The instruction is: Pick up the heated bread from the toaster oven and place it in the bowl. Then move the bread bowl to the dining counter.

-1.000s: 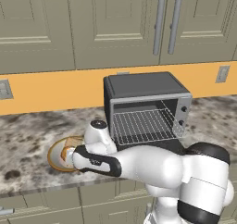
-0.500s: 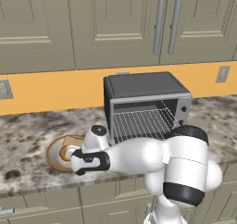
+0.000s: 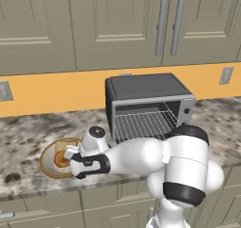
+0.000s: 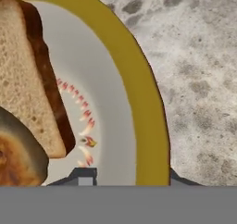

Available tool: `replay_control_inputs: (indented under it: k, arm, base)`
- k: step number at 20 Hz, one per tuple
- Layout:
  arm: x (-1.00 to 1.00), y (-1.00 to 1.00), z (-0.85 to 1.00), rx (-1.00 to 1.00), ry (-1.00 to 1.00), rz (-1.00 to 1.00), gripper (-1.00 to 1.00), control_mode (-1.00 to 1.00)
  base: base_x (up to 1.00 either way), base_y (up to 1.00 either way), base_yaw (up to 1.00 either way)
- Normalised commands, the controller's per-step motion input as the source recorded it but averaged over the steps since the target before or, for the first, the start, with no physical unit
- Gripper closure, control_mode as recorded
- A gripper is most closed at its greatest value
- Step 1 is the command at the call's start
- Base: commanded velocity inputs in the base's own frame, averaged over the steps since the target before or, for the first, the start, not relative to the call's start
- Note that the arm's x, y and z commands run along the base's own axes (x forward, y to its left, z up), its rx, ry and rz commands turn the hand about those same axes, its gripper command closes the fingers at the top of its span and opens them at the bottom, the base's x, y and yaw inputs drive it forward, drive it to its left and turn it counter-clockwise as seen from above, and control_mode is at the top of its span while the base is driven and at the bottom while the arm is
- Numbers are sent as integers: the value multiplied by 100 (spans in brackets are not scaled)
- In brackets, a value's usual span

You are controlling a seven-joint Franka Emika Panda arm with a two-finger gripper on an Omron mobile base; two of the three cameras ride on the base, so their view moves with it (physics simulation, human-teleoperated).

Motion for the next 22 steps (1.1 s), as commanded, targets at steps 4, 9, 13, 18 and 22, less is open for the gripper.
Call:
replay_control_inputs:
  k: [4, 9, 13, 18, 22]
  arm:
    - [-2, -2, 24, 5, -11, -5, 100, -100]
    - [-8, -7, 51, 13, -12, -15, 100, -100]
    - [-36, -38, 77, 14, 0, -26, 100, -100]
    - [-65, -70, 95, 17, 0, -37, 100, -100]
    - [-79, -54, 100, 10, 10, -35, 100, -100]
  base:
    - [0, 0, 0]
    - [0, 0, 0]
    - [0, 0, 0]
    - [0, 0, 0]
    - [0, 0, 0]
